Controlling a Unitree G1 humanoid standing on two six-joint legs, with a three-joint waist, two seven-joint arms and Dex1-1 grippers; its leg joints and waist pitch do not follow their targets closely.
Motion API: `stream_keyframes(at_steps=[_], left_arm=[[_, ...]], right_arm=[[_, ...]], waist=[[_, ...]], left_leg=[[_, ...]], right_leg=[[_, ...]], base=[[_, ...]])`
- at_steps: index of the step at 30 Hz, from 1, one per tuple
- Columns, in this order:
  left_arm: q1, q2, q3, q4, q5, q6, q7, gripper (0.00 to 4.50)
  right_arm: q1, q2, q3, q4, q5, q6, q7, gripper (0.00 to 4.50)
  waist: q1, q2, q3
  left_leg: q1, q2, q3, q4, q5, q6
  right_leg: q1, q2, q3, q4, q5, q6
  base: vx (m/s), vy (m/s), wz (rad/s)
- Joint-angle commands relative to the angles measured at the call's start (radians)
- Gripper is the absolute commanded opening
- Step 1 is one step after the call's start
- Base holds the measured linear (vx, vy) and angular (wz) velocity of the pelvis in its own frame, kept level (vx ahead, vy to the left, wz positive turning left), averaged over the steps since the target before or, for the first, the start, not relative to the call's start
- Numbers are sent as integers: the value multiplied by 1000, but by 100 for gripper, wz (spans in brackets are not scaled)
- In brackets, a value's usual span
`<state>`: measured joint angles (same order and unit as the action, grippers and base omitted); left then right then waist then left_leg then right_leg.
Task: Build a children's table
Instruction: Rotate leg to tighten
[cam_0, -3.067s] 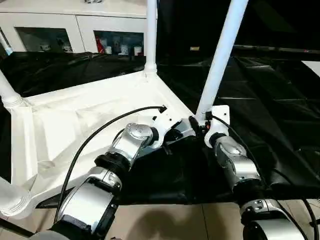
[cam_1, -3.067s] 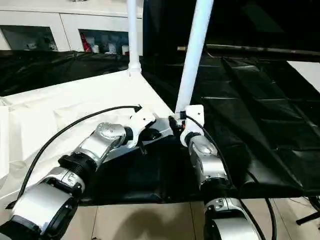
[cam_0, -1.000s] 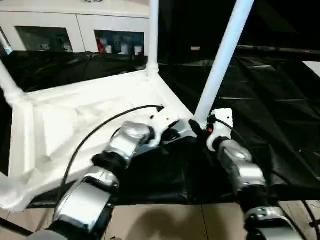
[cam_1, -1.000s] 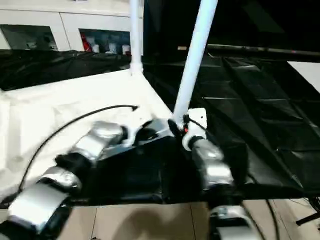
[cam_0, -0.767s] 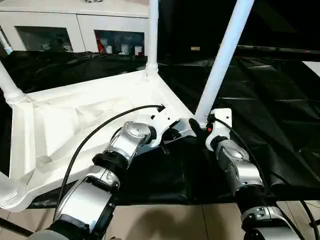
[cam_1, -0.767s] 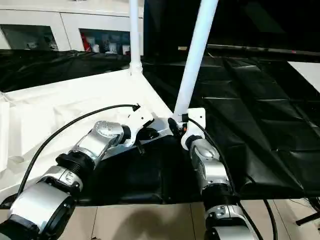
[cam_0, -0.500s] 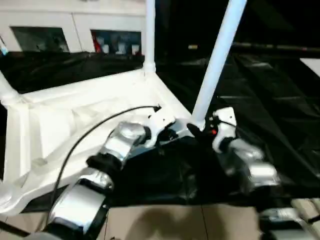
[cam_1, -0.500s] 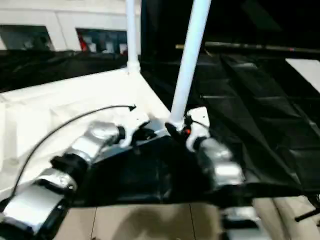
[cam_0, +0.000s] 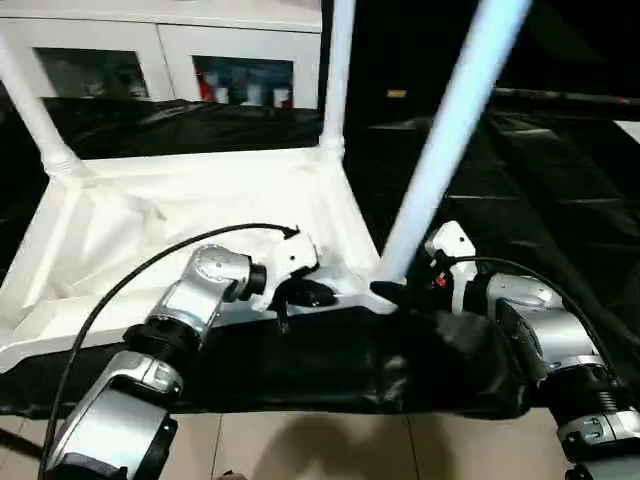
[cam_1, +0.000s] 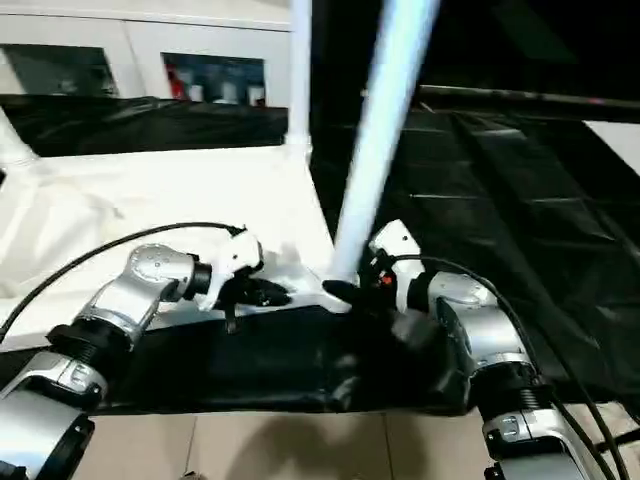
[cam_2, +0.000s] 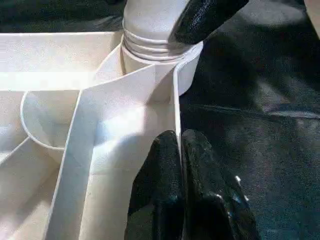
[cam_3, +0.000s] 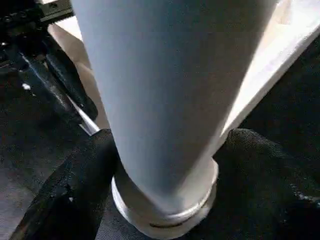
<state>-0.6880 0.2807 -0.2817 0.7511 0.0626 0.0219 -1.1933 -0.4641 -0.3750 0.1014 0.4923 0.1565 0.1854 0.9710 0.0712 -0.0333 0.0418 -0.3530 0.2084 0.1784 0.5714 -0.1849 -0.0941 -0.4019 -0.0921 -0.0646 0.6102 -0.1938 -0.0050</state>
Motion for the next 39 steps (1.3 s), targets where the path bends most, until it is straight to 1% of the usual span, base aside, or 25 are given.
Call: stream_keyframes(at_steps=[1, 2, 4, 5, 6, 7, 9, 16, 17, 19, 20, 21, 22, 24, 25, 26, 27, 28, 29, 30, 31, 33, 37, 38, 39], left_arm=[[27, -6, -31, -5, -2, 8, -34, 0], [29, -4, -31, -10, -2, 11, -37, 0], [29, -3, -32, -14, -3, 14, -39, 0], [29, -3, -32, -17, -3, 16, -41, 0], [29, -3, -32, -17, -3, 16, -40, 0], [28, -3, -32, -17, -3, 16, -40, 0], [28, -4, -32, -16, -1, 17, -36, 0], [30, -5, -33, -18, 4, 18, -31, 0], [31, -6, -34, -18, 5, 19, -29, 0], [32, -8, -35, -18, 6, 19, -26, 0], [33, -14, -36, -16, 8, 22, -16, 0], [30, -26, -31, -8, 10, 28, 7, 0], [28, -31, -29, -4, 11, 30, 18, 0], [10, -59, -18, 23, 20, 46, 88, 0], [3, -69, -14, 34, 25, 48, 113, 0], [-11, -85, -9, 54, 33, 57, 160, 0], [-24, -101, -4, 75, 41, 64, 204, 0], [-56, -139, 10, 122, 55, 88, 311, 0], [-58, -141, 11, 124, 55, 89, 317, 0], [-77, -164, 17, 151, 64, 105, 381, 0], [-85, -175, 21, 163, 66, 112, 410, 0], [-111, -215, 29, 198, 70, 121, 489, 0], [-119, -240, 27, 205, 72, 117, 500, 0], [-119, -243, 24, 205, 74, 112, 494, 0], [-122, -253, 16, 216, 79, 95, 486, 0]], right_arm=[[-11, -11, 9, 11, 4, -3, 20, 368], [-12, -11, 11, 14, 5, -4, 28, 354], [-13, -9, 11, 17, 11, -1, 39, 335], [-14, -7, 11, 21, 17, 0, 51, 335], [-13, -7, 12, 22, 18, 0, 56, 318], [-13, -7, 13, 23, 18, 0, 58, 318], [-11, -8, 17, 29, 11, -5, 66, 289], [-8, 1, 17, 36, 9, -11, 67, 270], [-5, 4, 17, 38, 9, -14, 65, 270], [-1, 8, 16, 39, 9, -16, 61, 269], [10, 20, 6, 41, 14, -17, 44, 269], [17, 35, -10, 47, 18, -16, 9, 268], [19, 41, -18, 50, 21, -15, -6, 268], [24, 79, -58, 71, 27, -10, -108, 268], [24, 92, -71, 80, 26, -9, -147, 268], [21, 117, -97, 98, 26, -3, -226, 268], [17, 143, -124, 115, 29, 7, -303, 268], [9, 186, -157, 145, 20, 14, -442, 267], [9, 188, -158, 147, 18, 14, -450, 267], [4, 207, -164, 167, -4, 7, -532, 267], [1, 217, -167, 175, -10, 7, -563, 267], [-14, 269, -183, 200, -15, 14, -670, 267], [-29, 314, -184, 207, -21, 30, -714, 267], [-32, 320, -177, 206, -25, 26, -710, 267], [-40, 337, -158, 207, -32, 10, -709, 267]], waist=[[2, -8, -58], [2, -13, -58], [4, -12, -58], [6, -11, -58], [8, -11, -57], [9, -11, -57], [13, -11, -57], [17, -11, -59], [17, -9, -59], [16, -10, -59], [17, -7, -59], [15, -10, -59], [14, -10, -59], [13, -9, -55], [12, -9, -53], [12, -9, -52], [13, -8, -53], [11, -6, -53], [10, -6, -53], [9, -8, -53], [9, -7, -53], [9, -8, -53], [11, -9, -53], [12, 15, -54], [9, 7, -55]], left_leg=[[-2, 21, 3, -55, -132, 87], [-3, 21, 4, -55, -127, 92], [-2, 21, 4, -54, -124, 95], [-2, 21, 4, -54, -121, 97], [-1, 22, 5, -54, -121, 97], [0, 22, 5, -54, -122, 97], [0, 22, 5, -53, -119, 94], [-1, 21, 5, -52, -110, 92], [-1, 20, 5, -52, -109, 92], [0, 21, 5, -52, -115, 91], [0, 21, 5, -52, -115, 90], [-1, 20, 5, -53, -115, 86], [-1, 20, 5, -53, -119, 86], [2, 20, 5, -56, -144, 76], [5, 20, 5, -58, -167, 63], [6, 19, 4, -60, -187, 46], [9, 20, 3, -61, -186, 38], [9, 20, 3, -62, -192, 28], [9, 19, 2, -63, -195, 21], [7, 18, -1, -66, -202, 12], [7, 16, 1, -64, -204, 9], [6, 15, 0, -65, -209, 9], [3, 14, -1, -65, -212, 21], [3, 14, -4, -67, -213, 17], [4, 14, -1, -66, -215, 19]], right_leg=[[58, -47, 41, -60, -63, -256], [58, -46, 40, -60, -58, -256], [58, -47, 40, -60, -60, -257], [58, -47, 40, -60, -62, -257], [56, -46, 40, -61, -66, -258], [56, -46, 40, -60, -68, -258], [57, -46, 40, -59, -66, -255], [58, -46, 40, -57, -57, -250], [58, -46, 40, -57, -54, -251], [58, -46, 39, -58, -62, -251], [58, -46, 39, -58, -62, -252], [58, -46, 40, -58, -63, -251], [57, -46, 40, -59, -66, -250], [53, -46, 41, -66, -113, -242], [52, -47, 41, -72, -162, -231], [51, -47, 41, -76, -210, -216], [50, -49, 41, -77, -220, -211], [46, -46, 43, -78, -224, -205], [46, -47, 42, -80, -232, -200], [49, -47, 39, -82, -258, -187], [46, -47, 41, -84, -261, -177], [46, -47, 41, -86, -268, -168], [46, -46, 40, -89, -264, -157], [47, -47, 41, -86, -254, -158], [46, -45, 41, -91, -240, -158]], base=[[0, 0, 0], [0, 0, 0], [0, 0, 0], [0, 0, 0], [0, 0, 0], [0, 0, 0], [0, 0, 0], [0, 0, 0], [0, 0, 0], [0, 0, 0], [0, 0, 0], [0, 0, 0], [0, 0, 0], [0, 0, 0], [0, 0, 0], [0, 0, 0], [0, 0, 0], [0, 0, 0], [0, 0, 0], [0, 0, 0], [0, 0, 0], [0, 0, 0], [0, 0, 0], [0, 0, 0], [0, 0, 0]])
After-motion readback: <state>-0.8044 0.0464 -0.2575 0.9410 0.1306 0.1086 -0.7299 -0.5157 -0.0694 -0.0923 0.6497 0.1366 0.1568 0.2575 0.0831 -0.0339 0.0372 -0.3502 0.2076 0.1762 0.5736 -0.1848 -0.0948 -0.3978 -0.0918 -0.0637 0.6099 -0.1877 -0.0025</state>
